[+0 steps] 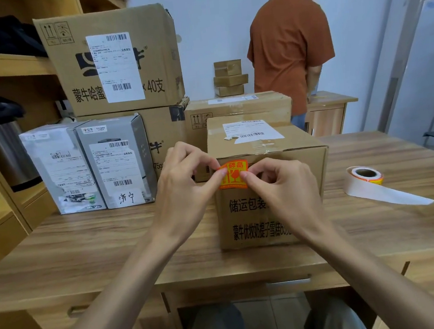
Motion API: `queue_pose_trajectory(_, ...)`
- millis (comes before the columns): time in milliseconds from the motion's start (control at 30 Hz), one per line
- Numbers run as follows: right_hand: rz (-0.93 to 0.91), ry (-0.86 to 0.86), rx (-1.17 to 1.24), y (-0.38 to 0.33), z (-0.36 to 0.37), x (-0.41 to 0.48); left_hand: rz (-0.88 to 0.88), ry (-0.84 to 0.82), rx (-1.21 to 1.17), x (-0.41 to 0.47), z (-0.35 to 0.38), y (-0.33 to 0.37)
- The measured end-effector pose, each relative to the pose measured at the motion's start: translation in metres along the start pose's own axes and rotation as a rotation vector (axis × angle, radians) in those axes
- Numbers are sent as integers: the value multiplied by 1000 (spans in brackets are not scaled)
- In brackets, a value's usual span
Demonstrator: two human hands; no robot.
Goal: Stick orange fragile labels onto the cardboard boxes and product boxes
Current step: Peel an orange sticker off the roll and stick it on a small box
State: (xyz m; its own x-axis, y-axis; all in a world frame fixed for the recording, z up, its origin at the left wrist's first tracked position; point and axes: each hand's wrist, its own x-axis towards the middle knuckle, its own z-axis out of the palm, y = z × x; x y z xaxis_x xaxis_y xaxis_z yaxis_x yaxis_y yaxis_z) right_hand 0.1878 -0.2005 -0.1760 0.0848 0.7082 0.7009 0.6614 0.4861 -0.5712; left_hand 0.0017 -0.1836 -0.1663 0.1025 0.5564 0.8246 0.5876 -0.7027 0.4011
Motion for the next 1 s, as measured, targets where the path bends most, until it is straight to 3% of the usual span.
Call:
queue_pose_trajectory(267,-108,102,-252,-8,3,-2,-2,52,-4,0,2,1)
queue_pose_trajectory(400,-181,162,-393,-6,2,0,12,-8,-6,0,1,-2)
queue_pose_trajectory(600,-402,306,-583,-6,-11,9,-28,-38,-35,3,-1,-10)
queue_pose_trajectory(833,-384,147,-551,5,-10,25,-120,-18,-111,5,3,-9)
queue_pose_trajectory(1000,-342,146,-475,8,-4,25,-156,-56,-203,10,4,-8)
